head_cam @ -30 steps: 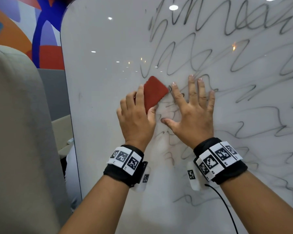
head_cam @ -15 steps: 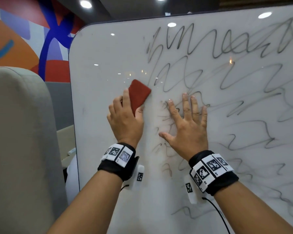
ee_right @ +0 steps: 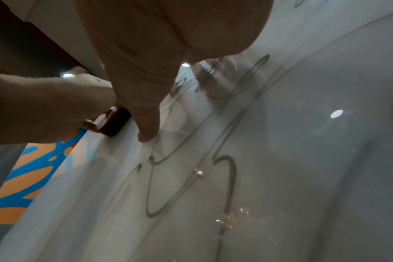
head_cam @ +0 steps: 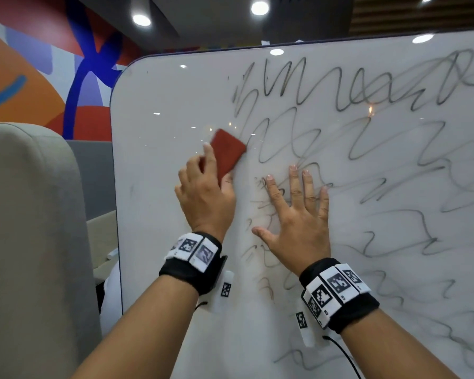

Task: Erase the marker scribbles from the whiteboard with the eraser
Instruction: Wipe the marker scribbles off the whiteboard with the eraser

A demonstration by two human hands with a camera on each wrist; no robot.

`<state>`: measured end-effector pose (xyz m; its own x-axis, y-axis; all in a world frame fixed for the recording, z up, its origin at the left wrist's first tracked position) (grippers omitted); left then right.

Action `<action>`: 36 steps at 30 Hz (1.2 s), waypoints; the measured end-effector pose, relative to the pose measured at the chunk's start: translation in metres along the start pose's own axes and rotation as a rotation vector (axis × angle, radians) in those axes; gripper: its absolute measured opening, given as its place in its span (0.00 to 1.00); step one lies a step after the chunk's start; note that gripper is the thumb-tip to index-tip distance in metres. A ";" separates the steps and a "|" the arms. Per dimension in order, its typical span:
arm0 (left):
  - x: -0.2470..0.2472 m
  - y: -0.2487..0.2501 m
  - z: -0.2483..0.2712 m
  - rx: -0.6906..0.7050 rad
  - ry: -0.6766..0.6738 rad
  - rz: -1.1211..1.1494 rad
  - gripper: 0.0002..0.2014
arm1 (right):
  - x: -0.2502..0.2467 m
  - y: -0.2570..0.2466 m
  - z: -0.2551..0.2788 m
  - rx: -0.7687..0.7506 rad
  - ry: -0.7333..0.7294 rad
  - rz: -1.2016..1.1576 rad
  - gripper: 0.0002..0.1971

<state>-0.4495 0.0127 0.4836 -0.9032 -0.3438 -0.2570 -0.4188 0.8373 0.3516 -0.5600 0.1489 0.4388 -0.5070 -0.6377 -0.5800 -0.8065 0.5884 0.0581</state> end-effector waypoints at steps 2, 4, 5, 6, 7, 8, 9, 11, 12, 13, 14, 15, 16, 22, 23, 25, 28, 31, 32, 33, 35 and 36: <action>0.008 0.015 0.019 0.178 -0.008 -0.044 0.32 | -0.001 0.000 0.000 -0.003 0.016 -0.009 0.52; 0.011 0.015 0.028 0.277 -0.003 -0.077 0.32 | -0.001 0.000 0.000 -0.007 0.029 -0.011 0.52; 0.011 0.012 0.024 0.275 0.007 -0.082 0.32 | -0.001 0.000 0.000 -0.007 0.031 -0.007 0.52; 0.010 0.009 0.017 0.238 0.021 -0.081 0.32 | -0.001 0.000 0.000 -0.008 0.028 -0.004 0.53; 0.007 0.005 0.009 0.172 0.034 -0.069 0.32 | -0.001 0.000 0.000 -0.009 0.022 -0.002 0.53; 0.005 0.003 0.001 0.097 0.049 -0.053 0.32 | -0.001 0.000 0.001 -0.009 0.017 -0.003 0.54; 0.003 0.003 -0.005 0.037 0.059 -0.038 0.32 | -0.002 0.000 0.000 -0.008 0.013 -0.006 0.54; 0.004 0.008 -0.005 0.027 0.064 -0.031 0.32 | -0.002 0.000 0.001 -0.002 0.012 -0.009 0.55; 0.006 0.012 0.000 0.078 0.061 -0.044 0.32 | -0.004 -0.001 0.001 0.002 0.016 -0.010 0.55; 0.008 0.015 0.007 0.146 0.053 -0.063 0.32 | -0.006 -0.001 0.001 0.006 0.023 -0.011 0.55; 0.010 0.016 0.012 0.207 0.045 -0.084 0.32 | -0.009 -0.001 -0.001 0.006 0.033 -0.015 0.54; 0.010 0.015 0.014 0.241 0.039 -0.096 0.32 | -0.015 -0.001 -0.004 0.004 0.045 -0.021 0.54; 0.009 0.014 0.012 0.246 0.034 -0.095 0.32 | -0.021 -0.001 -0.010 0.000 0.054 -0.025 0.53; -0.003 0.015 -0.026 0.034 0.014 0.015 0.34 | -0.048 0.008 -0.059 -0.047 -0.045 0.038 0.57; -0.004 0.019 -0.025 0.063 0.024 0.017 0.33 | -0.047 0.009 -0.061 -0.053 -0.060 0.049 0.57; 0.001 0.026 -0.013 0.213 0.027 -0.010 0.33 | -0.045 0.010 -0.061 -0.058 -0.055 0.059 0.57; 0.006 0.028 0.000 0.351 0.007 -0.055 0.33 | -0.044 0.010 -0.061 -0.060 -0.038 0.060 0.57; 0.001 0.024 -0.017 0.206 0.024 -0.011 0.33 | -0.044 0.011 -0.061 -0.061 -0.060 0.055 0.57; -0.001 0.023 -0.025 0.132 0.027 0.011 0.33 | -0.044 0.012 -0.061 -0.062 -0.063 0.054 0.57; -0.002 0.023 -0.030 0.073 0.030 0.033 0.33 | -0.044 0.012 -0.060 -0.063 -0.063 0.052 0.56; -0.002 0.027 -0.031 0.049 0.027 0.056 0.34 | -0.044 0.012 -0.059 -0.060 -0.060 0.055 0.56; -0.001 0.031 -0.027 0.090 0.018 0.044 0.34 | -0.045 0.011 -0.059 -0.055 -0.056 0.058 0.57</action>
<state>-0.4636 0.0276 0.5187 -0.9225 -0.3124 -0.2267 -0.3689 0.8864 0.2797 -0.5646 0.1547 0.5137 -0.5365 -0.5735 -0.6191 -0.7927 0.5942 0.1365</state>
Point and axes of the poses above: each hand's wrist, its own z-axis away from the middle knuckle, its own x-axis out of the palm, y = z × x, the point moved 6 cm from there along -z, towards the middle knuckle, and after that the axes turned 7 degrees about -y, right-handed, at the moved point
